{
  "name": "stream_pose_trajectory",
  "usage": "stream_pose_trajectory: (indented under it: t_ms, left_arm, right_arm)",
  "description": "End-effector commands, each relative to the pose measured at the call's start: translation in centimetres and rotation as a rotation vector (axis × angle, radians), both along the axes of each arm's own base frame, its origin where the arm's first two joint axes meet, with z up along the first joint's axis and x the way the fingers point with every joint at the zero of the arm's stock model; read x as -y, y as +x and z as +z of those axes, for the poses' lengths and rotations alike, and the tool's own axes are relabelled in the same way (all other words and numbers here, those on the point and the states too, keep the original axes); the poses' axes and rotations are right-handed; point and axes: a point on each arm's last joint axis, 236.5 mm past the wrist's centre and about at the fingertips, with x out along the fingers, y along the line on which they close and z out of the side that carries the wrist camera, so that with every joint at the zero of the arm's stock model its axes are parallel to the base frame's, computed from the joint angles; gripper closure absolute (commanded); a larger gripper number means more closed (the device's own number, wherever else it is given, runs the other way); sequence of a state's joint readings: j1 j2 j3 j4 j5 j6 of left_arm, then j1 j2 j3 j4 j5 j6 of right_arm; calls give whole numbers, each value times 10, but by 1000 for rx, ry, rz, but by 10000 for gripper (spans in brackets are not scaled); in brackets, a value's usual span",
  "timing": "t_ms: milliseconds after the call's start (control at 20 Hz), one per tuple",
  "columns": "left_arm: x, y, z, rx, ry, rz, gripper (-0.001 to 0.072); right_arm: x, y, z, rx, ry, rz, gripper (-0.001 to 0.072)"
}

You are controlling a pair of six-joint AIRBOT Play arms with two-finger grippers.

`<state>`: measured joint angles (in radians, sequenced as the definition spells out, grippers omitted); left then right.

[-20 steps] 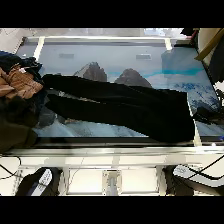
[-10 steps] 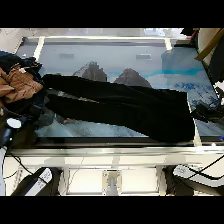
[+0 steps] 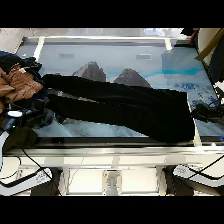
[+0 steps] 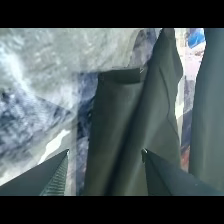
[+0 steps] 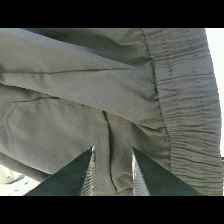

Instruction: Fold the clothes and pants, and hang the long-sleeved shirts on hangers.

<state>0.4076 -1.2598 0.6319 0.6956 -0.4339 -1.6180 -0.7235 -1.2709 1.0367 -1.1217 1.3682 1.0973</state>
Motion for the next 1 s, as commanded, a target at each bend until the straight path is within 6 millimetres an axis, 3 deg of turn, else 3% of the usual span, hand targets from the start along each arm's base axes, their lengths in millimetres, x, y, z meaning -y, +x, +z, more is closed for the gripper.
stream_pose_trajectory:
  t_ms: [0, 100, 250, 300, 400, 450, 500, 550, 650, 750, 950]
  left_arm:
    - [1, 6, -13, -19, -19, -3, 246]
    - [5, 6, -19, -31, -10, -29, 305]
    - [7, 13, -24, -34, 9, -44, 315]
    - [7, 16, -26, -36, 10, -47, 372]
    - [8, 25, -24, -27, 14, -56, 373]
    - [8, 30, -19, -15, 19, -61, 433]
    - [7, 36, -12, 1, 24, -66, 624]
    - [6, 42, -2, 25, 48, -92, 698]
    - [4, 49, 30, 86, 105, -155, 699]
    - [-8, 40, 65, 125, 176, -186, 700]
    - [-42, -28, 116, 59, 278, -213, 700]
  right_arm:
    - [-1, 0, 0, 1, 5, 0, 441]
    - [-3, 2, 1, 8, 12, -3, 441]
    - [-6, 6, 4, 24, 30, -9, 442]
    - [-7, 7, 4, 28, 34, -10, 441]
    - [-8, 8, 5, 32, 39, -12, 441]
    - [-8, 8, 5, 32, 40, -12, 441]
    - [-8, 8, 5, 30, 41, -16, 441]
    - [-8, 8, 5, 28, 43, -18, 441]
    - [-11, -2, 4, -7, 49, 4, 441]
    - [5, -23, -1, -79, -40, 31, 440]
    - [34, -48, 5, -86, -51, -58, 366]
